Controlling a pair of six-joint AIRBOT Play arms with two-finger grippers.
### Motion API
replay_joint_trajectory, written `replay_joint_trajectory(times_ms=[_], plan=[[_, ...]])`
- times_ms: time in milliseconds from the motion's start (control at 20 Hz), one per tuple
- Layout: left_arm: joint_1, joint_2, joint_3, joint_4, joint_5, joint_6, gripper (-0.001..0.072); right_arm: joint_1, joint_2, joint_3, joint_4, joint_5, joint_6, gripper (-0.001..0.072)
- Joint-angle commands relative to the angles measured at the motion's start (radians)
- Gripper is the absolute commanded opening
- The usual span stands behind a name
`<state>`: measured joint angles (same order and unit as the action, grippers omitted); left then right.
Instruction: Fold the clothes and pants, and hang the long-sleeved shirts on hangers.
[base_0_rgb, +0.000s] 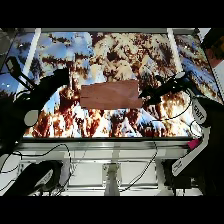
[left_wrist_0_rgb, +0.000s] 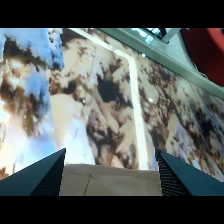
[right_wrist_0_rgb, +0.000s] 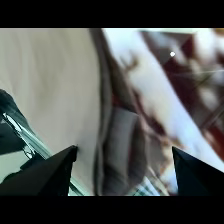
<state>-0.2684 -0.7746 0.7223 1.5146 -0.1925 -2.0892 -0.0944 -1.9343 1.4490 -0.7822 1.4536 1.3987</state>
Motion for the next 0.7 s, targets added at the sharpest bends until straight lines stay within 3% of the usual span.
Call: replay_joint_trajectory(times_ms=[0,200,250,300,400,650], plan=[[0.001,0.006,0.0,0.003,-0.007,0.003,0.0637,0.067,-0.018,0.015,-0.004,-0.027,0.016,0.0686],[0.001,0.006,0.0,0.003,-0.008,0.003,0.0637,0.125,-0.018,0.018,0.005,-0.041,0.026,0.0666],[0.001,0.006,0.0,0.003,-0.008,0.003,0.0638,0.133,-0.017,0.018,0.006,-0.04,0.026,0.0498],[0.001,0.006,0.0,0.003,-0.008,0.003,0.0638,0.137,-0.017,0.018,0.013,-0.037,0.025,0.0279],[0.001,0.006,0.0,0.003,-0.012,0.003,0.0637,0.13,-0.013,0.018,0.075,-0.021,0.026,0.001],[0.002,0.005,0.0,0.004,-0.015,0.003,0.0637,-0.02,0.024,0.151,0.131,-0.033,0.035,0.0006]])
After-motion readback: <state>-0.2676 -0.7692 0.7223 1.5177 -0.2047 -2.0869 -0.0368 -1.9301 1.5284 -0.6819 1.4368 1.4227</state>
